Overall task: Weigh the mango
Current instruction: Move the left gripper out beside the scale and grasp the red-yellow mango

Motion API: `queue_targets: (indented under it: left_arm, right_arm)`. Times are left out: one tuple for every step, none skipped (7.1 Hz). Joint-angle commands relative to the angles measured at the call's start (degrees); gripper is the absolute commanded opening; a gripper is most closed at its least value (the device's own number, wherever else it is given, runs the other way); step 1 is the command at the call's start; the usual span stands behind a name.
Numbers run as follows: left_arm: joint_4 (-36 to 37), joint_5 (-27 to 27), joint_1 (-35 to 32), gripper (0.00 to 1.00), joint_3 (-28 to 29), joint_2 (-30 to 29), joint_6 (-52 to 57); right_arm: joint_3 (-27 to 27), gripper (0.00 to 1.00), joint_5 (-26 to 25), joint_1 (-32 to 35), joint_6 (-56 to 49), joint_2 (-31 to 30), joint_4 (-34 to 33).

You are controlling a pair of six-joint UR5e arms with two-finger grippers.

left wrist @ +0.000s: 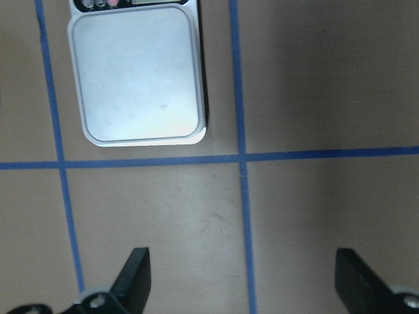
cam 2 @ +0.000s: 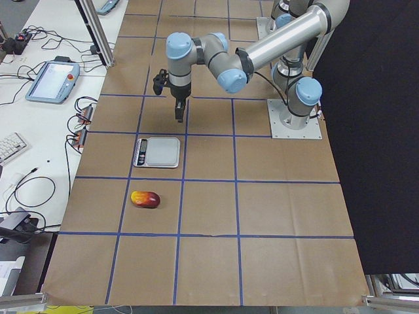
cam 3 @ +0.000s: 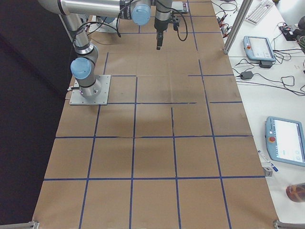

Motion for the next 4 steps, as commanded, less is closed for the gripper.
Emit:
queue_targets:
  left_arm:
    - [1.47,0.09,5.19,1.00,12.85,-12.31,3.80]
    - [0.68,-0.09,6.69,1.00,20.41,-19.51,3.80]
    - [-2.29,-0.26,8.35,1.00,26.23,-25.75,4.15]
    - [-5.45,-0.87,10.46,1.00,31.33,-30.78,3.98]
  right_arm:
    - [0.00,1.00,0.00,0.00,0.00,-0.01,0.00]
    - [0.00,1.00,0.00,0.00,0.00,-0.01,0.00]
    - [0.00,1.00,0.00,0.00,0.00,-0.01,0.00]
    - [0.00,1.00,0.00,0.00,0.00,-0.01,0.00]
